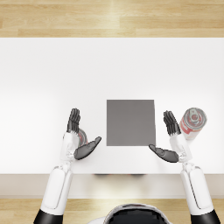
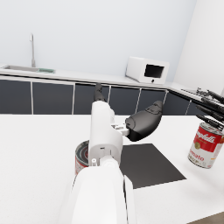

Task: Pick up the red can on the left and place it in the middle, then pick up the red can on the right and place it on top of the can in the middle

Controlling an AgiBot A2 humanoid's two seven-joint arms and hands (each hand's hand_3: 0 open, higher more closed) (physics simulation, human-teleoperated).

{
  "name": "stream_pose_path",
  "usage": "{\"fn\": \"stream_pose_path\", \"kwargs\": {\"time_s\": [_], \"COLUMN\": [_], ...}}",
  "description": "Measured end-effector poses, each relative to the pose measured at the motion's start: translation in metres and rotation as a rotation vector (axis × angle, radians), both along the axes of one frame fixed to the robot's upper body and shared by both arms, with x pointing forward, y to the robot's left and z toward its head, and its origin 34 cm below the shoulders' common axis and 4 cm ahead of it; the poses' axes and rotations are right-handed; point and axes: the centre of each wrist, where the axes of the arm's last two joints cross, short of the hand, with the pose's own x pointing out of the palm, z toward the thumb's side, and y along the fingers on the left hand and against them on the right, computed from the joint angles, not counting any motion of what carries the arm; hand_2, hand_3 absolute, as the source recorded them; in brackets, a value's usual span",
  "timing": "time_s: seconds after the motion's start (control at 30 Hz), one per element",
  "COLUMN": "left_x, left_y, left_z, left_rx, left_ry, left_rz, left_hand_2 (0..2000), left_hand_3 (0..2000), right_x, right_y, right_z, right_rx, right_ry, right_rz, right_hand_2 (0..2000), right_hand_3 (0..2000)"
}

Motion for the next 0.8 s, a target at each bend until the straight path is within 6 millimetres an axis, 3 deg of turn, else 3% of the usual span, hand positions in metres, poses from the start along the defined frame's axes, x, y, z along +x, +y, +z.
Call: {"fn": "stream_pose_path", "kwargs": {"time_s": [0.63, 0.8], "left_x": [-0.001, -0.009], "left_y": [-0.003, 0.002], "left_z": [-0.004, 0.004], "left_rx": [-0.001, 0.065], "left_ry": [-0.044, -0.151], "left_rz": [-0.047, -0.035], "left_hand_2": [0, 0], "left_hand_3": [0, 0], "right_x": [-0.001, -0.004], "right_y": [0.003, -0.002], "right_z": [-0.004, 0.011], "right_rx": [0.032, 0.010], "right_ry": [-0.019, -0.136], "right_rz": [-0.041, -0.139], "right_hand_2": [0, 0], "right_hand_3": [0, 0]}}
